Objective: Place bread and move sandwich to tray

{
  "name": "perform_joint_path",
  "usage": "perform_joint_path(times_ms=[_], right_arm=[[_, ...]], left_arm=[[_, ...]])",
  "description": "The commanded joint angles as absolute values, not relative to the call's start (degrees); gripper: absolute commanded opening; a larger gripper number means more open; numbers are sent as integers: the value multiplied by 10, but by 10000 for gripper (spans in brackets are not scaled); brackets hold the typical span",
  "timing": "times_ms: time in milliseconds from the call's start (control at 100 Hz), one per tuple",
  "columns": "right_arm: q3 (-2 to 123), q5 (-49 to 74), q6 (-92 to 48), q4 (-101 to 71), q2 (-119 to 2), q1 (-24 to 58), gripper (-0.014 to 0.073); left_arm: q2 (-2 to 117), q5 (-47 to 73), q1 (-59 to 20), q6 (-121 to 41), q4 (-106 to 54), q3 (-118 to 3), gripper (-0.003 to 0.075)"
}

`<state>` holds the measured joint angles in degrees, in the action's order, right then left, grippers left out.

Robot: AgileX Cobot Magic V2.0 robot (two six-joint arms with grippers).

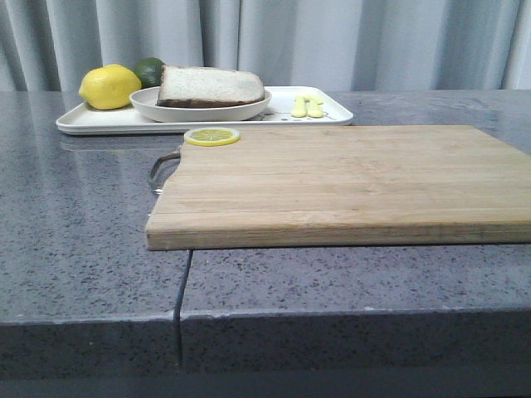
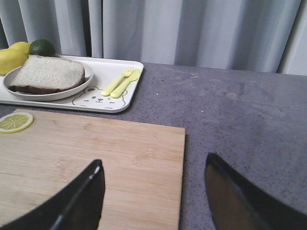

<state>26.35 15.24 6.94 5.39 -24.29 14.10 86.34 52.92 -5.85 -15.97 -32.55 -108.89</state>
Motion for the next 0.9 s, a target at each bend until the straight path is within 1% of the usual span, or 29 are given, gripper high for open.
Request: perform_joint_path(times_ms=[0, 230, 300, 410, 550, 710, 890], right_arm=[[279, 115, 69, 62, -245, 137, 461], [279, 114, 69, 62, -245, 137, 461], [279, 113, 69, 62, -245, 137, 461], [279, 112, 69, 62, -245, 137, 461], [279, 112, 69, 62, -245, 137, 461], [279, 112, 69, 62, -245, 137, 461], [279, 112, 69, 62, -245, 137, 461]], left_arm=[[786, 421, -89, -183, -329, -1019, 211], [610, 214, -145, -251, -329, -736, 211], [560, 171, -149, -251, -329, -660, 211], [490, 135, -149, -251, -328, -556, 211], [402, 96, -149, -251, -318, -448, 211], [323, 51, -149, -251, -318, -357, 205], [298, 0, -149, -251, -305, -283, 141]])
